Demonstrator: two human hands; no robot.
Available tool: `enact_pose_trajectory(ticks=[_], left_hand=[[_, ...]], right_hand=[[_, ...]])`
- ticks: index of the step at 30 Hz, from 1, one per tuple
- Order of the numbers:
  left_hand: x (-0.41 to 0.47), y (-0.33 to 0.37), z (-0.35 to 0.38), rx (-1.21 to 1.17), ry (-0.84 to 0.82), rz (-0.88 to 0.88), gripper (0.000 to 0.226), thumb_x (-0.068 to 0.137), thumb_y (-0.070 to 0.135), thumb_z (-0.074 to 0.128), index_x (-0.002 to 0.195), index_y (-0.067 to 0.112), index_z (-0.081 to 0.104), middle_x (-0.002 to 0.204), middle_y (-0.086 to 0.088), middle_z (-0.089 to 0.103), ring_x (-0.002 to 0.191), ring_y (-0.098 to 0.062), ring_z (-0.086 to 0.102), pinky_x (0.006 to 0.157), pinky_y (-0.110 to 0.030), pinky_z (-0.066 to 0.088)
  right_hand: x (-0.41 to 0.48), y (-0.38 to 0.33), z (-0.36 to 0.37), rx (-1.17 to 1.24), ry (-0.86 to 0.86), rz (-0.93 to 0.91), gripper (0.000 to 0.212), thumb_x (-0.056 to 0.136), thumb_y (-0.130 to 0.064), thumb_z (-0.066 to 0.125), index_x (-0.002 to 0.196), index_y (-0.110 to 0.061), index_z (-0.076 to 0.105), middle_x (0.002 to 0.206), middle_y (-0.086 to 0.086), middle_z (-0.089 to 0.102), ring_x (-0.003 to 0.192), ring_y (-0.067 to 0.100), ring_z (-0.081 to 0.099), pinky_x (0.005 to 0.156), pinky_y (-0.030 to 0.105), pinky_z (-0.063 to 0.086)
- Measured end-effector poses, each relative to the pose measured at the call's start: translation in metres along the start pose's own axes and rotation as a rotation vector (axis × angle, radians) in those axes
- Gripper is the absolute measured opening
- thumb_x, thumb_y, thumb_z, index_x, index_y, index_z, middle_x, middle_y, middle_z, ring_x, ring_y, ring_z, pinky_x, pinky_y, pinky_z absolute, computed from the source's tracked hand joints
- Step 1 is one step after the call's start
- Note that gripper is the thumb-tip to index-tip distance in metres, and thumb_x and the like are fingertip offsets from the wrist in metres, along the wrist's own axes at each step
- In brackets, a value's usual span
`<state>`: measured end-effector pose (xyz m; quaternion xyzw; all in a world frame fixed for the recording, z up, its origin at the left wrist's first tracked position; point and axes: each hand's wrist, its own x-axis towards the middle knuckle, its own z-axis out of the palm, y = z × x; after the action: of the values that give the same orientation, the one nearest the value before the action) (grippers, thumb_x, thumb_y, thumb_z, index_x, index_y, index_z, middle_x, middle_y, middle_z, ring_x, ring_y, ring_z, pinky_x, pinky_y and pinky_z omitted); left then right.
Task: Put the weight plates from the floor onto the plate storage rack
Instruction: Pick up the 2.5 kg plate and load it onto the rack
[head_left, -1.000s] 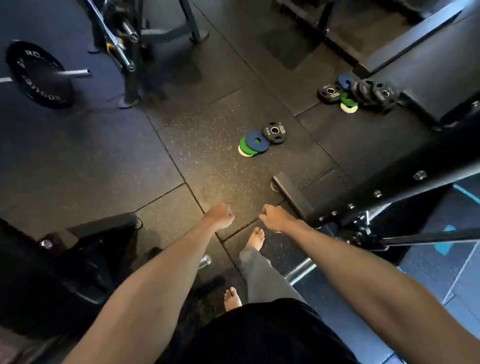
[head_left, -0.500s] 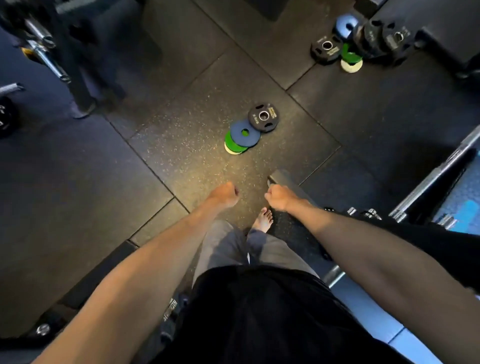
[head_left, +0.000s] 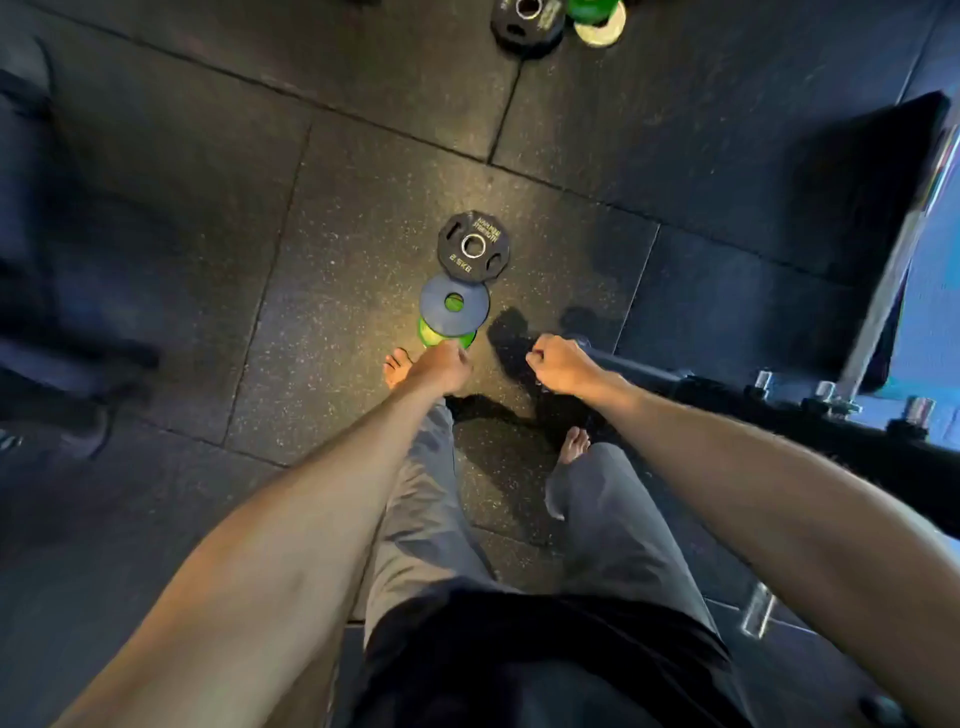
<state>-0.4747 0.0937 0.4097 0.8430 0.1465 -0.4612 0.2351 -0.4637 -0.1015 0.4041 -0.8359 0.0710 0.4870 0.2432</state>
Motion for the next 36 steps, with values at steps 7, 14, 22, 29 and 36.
enact_pose_trajectory(ticks=[7,14,22,29,36], left_hand=[[0.176,0.008,-0.051,-0.019,-0.027,0.069,0.024,0.095,0.022,0.047,0.109,0.007,0.060,0.107,-0.022,0.070,0.096,-0.036,0.069,0.079,-0.041,0.055],[0.398,-0.009,-0.013,-0.057,0.041,-0.010,0.013,0.089,0.022,0.054,0.099,0.014,0.057,0.112,-0.023,0.066,0.104,-0.037,0.064,0.089,-0.043,0.052],[0.550,-0.034,0.016,-0.178,0.227,-0.157,0.050,0.092,0.023,0.055,0.135,0.009,0.035,0.139,-0.017,0.046,0.126,-0.034,0.048,0.101,-0.036,0.040],[0.587,-0.031,0.017,-0.384,0.182,-0.215,0.062,0.083,0.036,0.060,0.135,0.007,0.040,0.134,-0.015,0.052,0.117,-0.032,0.055,0.096,-0.038,0.049],[0.490,-0.010,-0.002,-0.556,0.016,-0.359,0.002,0.088,0.011,0.055,0.087,0.012,0.054,0.092,-0.012,0.059,0.078,-0.025,0.056,0.073,-0.037,0.051]], right_hand=[[0.133,-0.046,0.012,0.225,0.118,0.140,0.026,0.091,-0.026,0.044,0.103,-0.010,0.061,0.109,0.021,0.070,0.104,0.039,0.063,0.091,0.044,0.050],[0.337,-0.011,0.054,0.468,0.215,0.280,0.029,0.089,-0.028,0.045,0.112,-0.010,0.049,0.118,0.023,0.061,0.106,0.043,0.058,0.089,0.041,0.047],[0.509,0.043,0.083,0.617,0.294,0.306,0.046,0.094,-0.018,0.050,0.135,-0.005,0.033,0.127,0.021,0.056,0.114,0.039,0.056,0.087,0.037,0.044],[0.547,0.047,0.088,0.809,0.315,0.319,0.043,0.090,-0.015,0.055,0.128,-0.011,0.035,0.107,0.006,0.054,0.104,0.029,0.061,0.091,0.050,0.054],[0.458,0.039,0.048,0.772,0.290,0.313,0.042,0.091,-0.011,0.053,0.130,-0.007,0.037,0.108,0.009,0.052,0.096,0.023,0.051,0.079,0.034,0.043]])
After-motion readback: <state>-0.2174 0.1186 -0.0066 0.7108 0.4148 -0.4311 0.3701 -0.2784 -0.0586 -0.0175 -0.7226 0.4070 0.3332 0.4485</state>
